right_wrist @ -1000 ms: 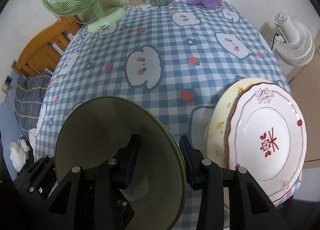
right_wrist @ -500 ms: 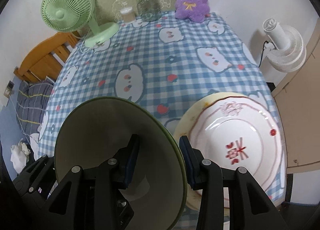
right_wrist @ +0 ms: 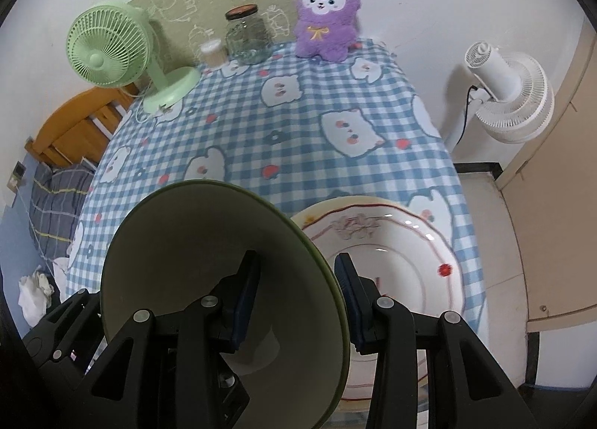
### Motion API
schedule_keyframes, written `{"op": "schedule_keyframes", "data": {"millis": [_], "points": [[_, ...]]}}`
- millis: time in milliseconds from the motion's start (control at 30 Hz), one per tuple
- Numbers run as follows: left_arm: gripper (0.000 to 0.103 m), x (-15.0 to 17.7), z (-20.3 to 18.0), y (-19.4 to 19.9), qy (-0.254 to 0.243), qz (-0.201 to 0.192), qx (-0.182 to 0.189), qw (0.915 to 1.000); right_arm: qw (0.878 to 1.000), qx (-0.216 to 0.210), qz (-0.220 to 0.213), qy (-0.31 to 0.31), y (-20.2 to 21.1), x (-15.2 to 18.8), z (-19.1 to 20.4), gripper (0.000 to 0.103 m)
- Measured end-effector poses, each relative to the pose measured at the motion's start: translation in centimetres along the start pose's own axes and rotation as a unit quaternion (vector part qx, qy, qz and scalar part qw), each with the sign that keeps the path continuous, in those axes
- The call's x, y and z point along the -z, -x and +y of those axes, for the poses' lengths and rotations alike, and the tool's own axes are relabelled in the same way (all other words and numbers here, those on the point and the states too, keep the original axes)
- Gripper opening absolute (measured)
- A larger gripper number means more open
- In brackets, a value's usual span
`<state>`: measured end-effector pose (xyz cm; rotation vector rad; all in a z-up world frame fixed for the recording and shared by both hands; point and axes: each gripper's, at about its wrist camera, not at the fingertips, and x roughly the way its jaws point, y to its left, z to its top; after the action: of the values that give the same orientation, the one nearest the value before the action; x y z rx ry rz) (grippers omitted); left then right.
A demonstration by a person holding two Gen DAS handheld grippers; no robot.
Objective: Organize plates and bowls
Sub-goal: 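Lift the bowl stack with both grippers and carry it over the plates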
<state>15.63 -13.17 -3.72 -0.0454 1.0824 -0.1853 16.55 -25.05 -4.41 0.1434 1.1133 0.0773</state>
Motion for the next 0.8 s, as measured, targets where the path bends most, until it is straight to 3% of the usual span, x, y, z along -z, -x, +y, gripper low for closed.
{"op": "schedule_keyframes", "data": {"millis": [333,800], "points": [[0.054,-0.4,-4.0,-1.4,0.004,0.0,0.006,1.0,1.0,0.007,0.004,0.003,-0.2,-0.4,-4.3,0.044],[0.054,-0.2,-7.7,-4.8,0.023,0.034,0.009,0.9991,0.999,0.01,0.039,0.008,-2.9,-0.5,-8.5,0.044]]}}
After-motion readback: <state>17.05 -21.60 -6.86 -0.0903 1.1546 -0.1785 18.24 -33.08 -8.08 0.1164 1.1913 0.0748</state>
